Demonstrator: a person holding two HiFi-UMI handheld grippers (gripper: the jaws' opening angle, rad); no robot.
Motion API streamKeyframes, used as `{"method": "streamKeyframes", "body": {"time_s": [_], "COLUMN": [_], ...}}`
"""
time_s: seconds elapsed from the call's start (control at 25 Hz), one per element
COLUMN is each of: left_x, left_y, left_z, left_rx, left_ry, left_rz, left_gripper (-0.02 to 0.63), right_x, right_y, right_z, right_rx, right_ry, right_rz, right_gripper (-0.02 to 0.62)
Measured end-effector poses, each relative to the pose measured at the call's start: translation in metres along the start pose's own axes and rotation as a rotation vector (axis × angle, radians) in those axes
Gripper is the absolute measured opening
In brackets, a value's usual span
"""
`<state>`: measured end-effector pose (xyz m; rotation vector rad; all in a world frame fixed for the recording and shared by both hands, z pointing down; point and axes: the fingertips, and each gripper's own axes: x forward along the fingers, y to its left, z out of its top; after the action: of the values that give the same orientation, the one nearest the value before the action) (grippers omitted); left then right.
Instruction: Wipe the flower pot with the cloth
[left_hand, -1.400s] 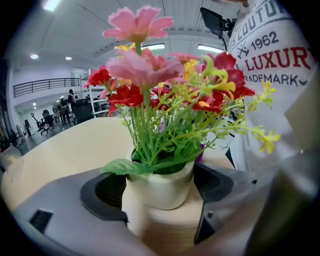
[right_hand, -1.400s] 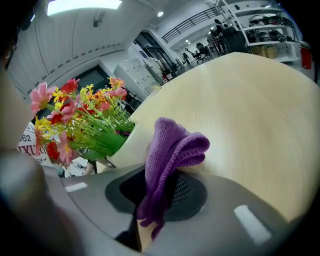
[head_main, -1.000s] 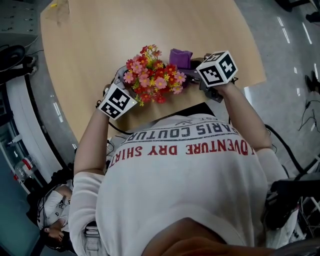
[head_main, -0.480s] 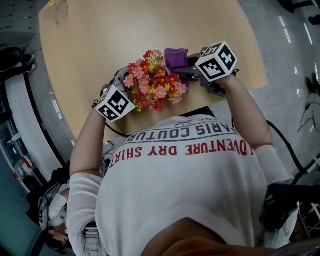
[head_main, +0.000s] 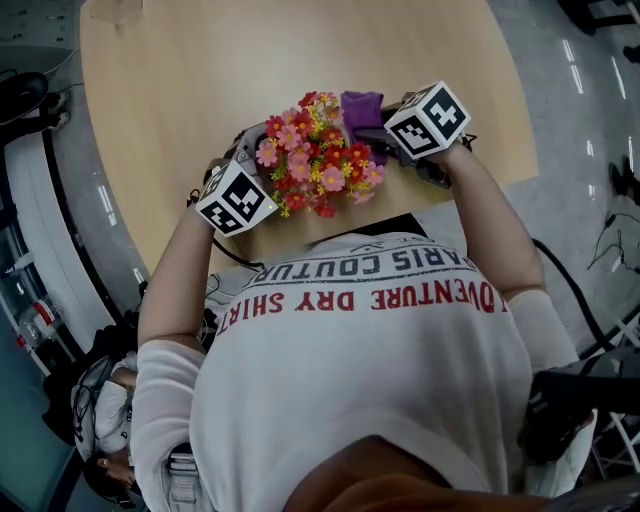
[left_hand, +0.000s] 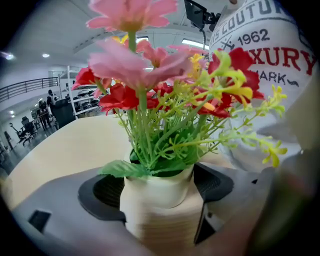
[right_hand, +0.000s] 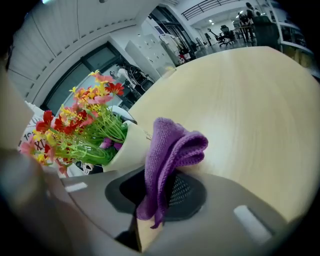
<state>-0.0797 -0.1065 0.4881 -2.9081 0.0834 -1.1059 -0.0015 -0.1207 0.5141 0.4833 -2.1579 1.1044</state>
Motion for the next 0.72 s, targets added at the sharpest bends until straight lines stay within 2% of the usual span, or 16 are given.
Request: {"method": "streamKeyframes", "body": {"time_s": [0.16,0.36,0.48,0.72], "left_x": [0.0,-0.009,-0.015,-0.015], "left_y": [0.001,0.003,0.009,-0.005], "left_z": [0.002,-0.002,-0.006,0.001], "left_rx": [-0.023,-0.065,-0.166,-0.445], "left_ry": [0.004,-0.027,-0.079,-0.244], "left_rz": [0.017,0.114,0.181,0.36], "left_gripper": [0.428,0.43,0.44,0.479], "right_x": [-0.006,-0.011,-0.015,-0.036], "right_y": [-0.001,0.0,-0.005,-0.005], "right_z": [0.001,-0.004,-0.004,-0.015], "right_rx": [0.024,0.049,0.067,0.103], "right_ry": [-0.032,-0.104,-0.146,-0.23], "right_rz": [0.001,-0.023,-0.044,-0.077], "right_gripper": [0.063,0.063,0.063,0.063]}}
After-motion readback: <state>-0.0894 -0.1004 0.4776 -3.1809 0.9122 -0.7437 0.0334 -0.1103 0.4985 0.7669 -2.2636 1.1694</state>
